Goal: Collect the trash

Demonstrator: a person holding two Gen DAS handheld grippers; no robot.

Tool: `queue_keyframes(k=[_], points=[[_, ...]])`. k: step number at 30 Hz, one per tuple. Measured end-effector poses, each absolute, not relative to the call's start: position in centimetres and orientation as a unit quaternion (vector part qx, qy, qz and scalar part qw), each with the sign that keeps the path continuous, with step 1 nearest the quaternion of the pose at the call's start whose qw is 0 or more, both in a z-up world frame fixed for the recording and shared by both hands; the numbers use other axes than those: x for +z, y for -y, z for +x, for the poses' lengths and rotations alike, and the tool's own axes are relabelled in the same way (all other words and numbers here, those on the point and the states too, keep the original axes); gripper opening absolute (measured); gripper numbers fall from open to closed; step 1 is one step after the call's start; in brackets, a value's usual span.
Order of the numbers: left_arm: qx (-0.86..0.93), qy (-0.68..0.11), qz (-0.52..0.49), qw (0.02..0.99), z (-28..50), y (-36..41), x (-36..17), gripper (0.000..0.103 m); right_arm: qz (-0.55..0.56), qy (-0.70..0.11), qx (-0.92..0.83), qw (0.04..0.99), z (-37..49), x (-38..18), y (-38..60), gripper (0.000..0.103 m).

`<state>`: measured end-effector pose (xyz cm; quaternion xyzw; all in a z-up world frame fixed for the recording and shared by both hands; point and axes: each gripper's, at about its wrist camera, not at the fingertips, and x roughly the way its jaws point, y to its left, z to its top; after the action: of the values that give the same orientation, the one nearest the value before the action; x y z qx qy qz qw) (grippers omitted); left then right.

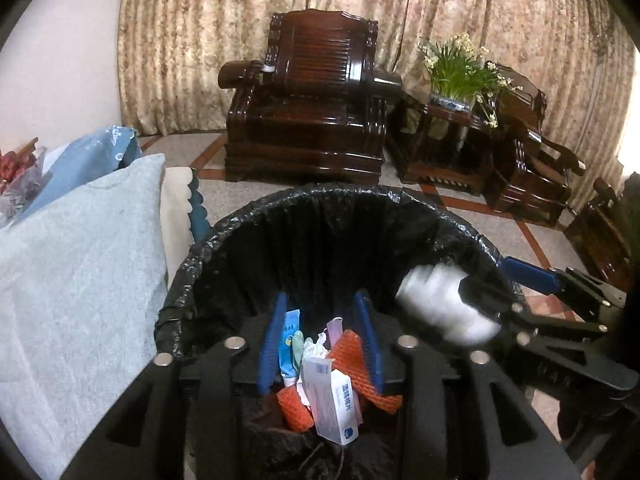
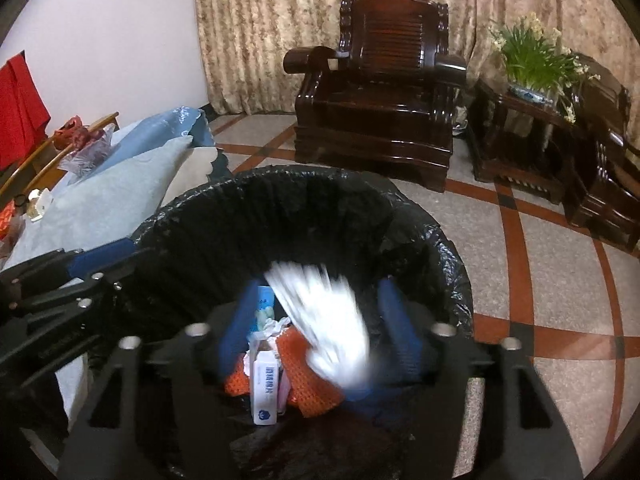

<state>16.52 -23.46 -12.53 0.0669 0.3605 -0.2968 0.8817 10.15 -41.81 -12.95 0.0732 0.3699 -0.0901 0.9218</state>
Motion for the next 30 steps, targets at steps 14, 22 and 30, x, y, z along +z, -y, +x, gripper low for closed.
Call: queue_keyframes(k=[14,22,30], points=[[-0.274,-0.335,0.054,0.9,15.9,19.5,-9.3,0.09,0.082,-0.353,-0.081,0.929,8.5,-10.7,40.8,0.097],[-0.262,-0.313,0.047,0.912,13.8,15.5,-6.6,0.097,0.092,-0.337,-0.03,0.937,7.4,-7.4,38.4,0.098],[-0.245,-0.306,0.034,0.919,12.0,12.7,-4.7,0.097,0.087,-0.311,0.009,0.946,6.2,-3.9,35.2,0.098]])
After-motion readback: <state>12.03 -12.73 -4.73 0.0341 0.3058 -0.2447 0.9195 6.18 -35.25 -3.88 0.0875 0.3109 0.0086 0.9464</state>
